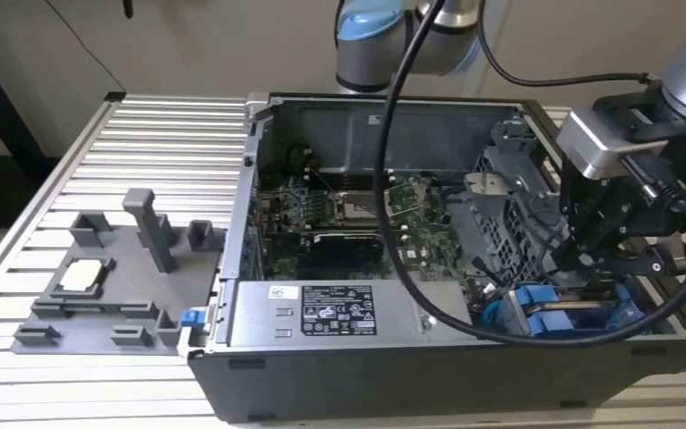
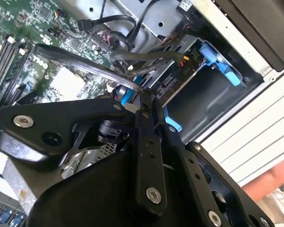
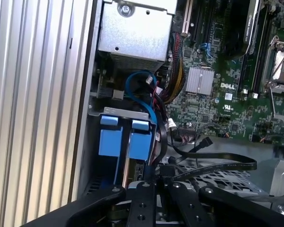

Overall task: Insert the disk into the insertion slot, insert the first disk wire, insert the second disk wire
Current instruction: 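Insert the second disk wire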

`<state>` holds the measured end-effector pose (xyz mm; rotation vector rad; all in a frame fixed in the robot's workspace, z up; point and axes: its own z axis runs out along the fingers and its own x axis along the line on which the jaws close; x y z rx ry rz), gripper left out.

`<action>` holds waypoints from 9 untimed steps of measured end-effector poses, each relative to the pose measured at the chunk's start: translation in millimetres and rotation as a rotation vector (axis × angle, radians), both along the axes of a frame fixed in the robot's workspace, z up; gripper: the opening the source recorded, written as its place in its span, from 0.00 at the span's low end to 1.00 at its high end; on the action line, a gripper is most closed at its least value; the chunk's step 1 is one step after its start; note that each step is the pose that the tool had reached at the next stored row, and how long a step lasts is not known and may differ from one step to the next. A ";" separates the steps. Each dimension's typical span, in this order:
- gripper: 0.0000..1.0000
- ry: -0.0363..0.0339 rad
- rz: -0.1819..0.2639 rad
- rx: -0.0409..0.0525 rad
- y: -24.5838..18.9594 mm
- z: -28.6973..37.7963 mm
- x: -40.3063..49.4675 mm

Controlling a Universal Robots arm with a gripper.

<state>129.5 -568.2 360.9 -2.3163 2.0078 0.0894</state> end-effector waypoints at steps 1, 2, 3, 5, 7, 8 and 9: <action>0.16 -0.0001 -0.003 0.0014 -0.9 -0.6 0.0; 0.16 -0.0001 -0.006 0.0023 -2.0 -1.3 0.1; 0.16 0.0002 -0.007 0.0025 -3.4 -1.7 0.2; 0.16 0.0081 -0.007 0.0027 -6.0 -2.0 1.9; 0.16 0.0229 -0.007 0.0032 -8.6 -2.3 4.8; 0.16 0.0311 -0.007 0.0034 -10.1 -2.5 6.4; 0.16 0.0370 -0.007 0.0035 -11.4 -2.6 7.8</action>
